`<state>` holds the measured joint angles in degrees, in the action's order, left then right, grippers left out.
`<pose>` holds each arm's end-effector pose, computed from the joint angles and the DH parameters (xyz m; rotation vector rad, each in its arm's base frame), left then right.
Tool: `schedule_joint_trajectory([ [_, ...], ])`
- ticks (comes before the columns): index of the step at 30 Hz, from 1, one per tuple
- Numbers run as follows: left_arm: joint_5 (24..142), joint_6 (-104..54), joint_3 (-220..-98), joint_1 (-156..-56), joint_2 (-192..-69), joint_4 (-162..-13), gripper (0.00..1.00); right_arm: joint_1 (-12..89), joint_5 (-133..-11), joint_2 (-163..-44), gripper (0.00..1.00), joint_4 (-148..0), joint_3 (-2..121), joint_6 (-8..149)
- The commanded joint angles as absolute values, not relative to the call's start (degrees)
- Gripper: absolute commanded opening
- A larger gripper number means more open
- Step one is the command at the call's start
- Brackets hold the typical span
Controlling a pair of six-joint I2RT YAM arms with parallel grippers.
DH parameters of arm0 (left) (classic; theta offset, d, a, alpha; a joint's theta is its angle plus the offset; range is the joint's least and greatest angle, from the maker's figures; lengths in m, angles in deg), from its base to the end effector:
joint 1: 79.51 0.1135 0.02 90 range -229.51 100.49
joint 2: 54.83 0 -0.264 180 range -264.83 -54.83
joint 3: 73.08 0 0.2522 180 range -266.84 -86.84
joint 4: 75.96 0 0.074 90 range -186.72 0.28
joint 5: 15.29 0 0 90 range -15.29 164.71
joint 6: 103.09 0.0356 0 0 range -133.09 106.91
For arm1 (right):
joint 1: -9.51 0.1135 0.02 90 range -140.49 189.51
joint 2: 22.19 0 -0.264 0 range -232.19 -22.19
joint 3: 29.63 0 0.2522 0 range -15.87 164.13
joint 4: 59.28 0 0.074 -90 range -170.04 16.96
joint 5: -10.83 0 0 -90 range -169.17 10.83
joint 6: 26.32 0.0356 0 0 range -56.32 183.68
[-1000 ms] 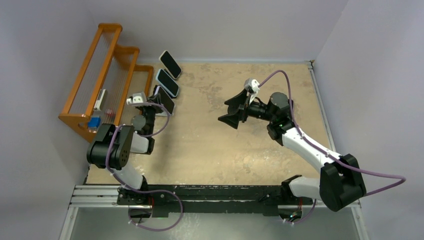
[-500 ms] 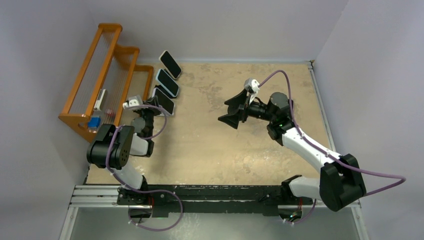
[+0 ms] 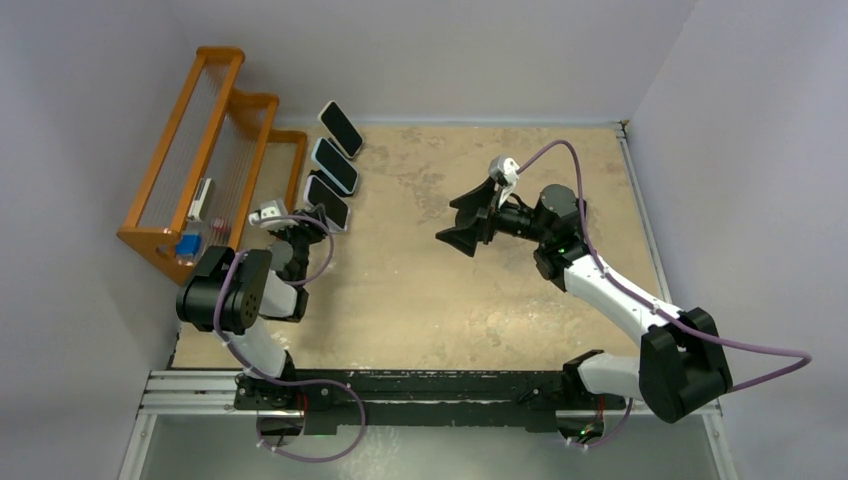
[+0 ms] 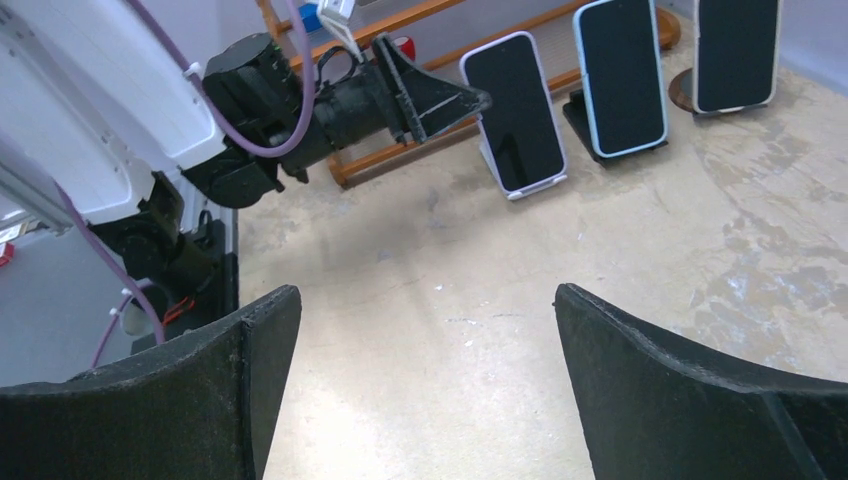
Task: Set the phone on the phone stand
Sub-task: Place the phone on the phone stand, then pick up the phone stand at the center of the board.
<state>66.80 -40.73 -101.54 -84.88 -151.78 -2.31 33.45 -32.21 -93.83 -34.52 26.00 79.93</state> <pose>0.2526 -0.0188 0.1508 -0.3978 1.4382 -0.3640 0.2421 0.1359 0.3095 -0.8040 1.3540 1.1358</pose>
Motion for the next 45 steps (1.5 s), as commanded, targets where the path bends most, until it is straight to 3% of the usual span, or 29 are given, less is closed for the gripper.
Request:
schedule_joint_trajectory([
  [1,68.28,-39.47,-100.02,-84.78,-150.24,10.87,0.51,33.50,-36.11,-93.55,0.99,-32.35,27.92,79.70],
  [7,70.77,-36.92,-97.95,-84.78,-143.95,10.74,0.75,33.50,-48.77,-89.92,0.99,-31.20,25.91,81.89],
  [11,72.09,-37.36,-95.39,-84.78,-136.55,9.22,0.78,33.48,-57.86,-87.54,0.99,-28.68,24.56,85.35],
  [16,77.98,-40.17,-93.75,-85.06,-122.77,-3.12,0.81,33.44,-64.85,-89.03,0.99,-34.83,28.83,84.95],
  [21,78.32,-28.43,-96.72,-95.90,-108.75,-20.09,0.83,33.46,-73.57,-88.66,0.99,-42.68,30.06,82.68],
  [25,81.51,-25.94,-99.68,-102.95,-106.29,-26.04,0.84,33.46,-85.38,-87.02,0.99,-50.01,30.52,80.15],
  [30,94.99,-28.94,-109.14,-105.33,-126.90,-22.15,0.86,33.43,-88.57,-83.37,0.98,-54.46,29.11,82.23],
  [36,100.95,-25.14,-123.04,-106.03,-154.01,-14.77,0.83,33.45,-90.87,-77.83,0.98,-57.99,27.25,84.03],
  [45,120.57,-24.43,-146.83,-106.29,-177.84,-18.00,0.86,33.45,-89.39,-74.05,0.99,-62.38,28.13,84.26],
])
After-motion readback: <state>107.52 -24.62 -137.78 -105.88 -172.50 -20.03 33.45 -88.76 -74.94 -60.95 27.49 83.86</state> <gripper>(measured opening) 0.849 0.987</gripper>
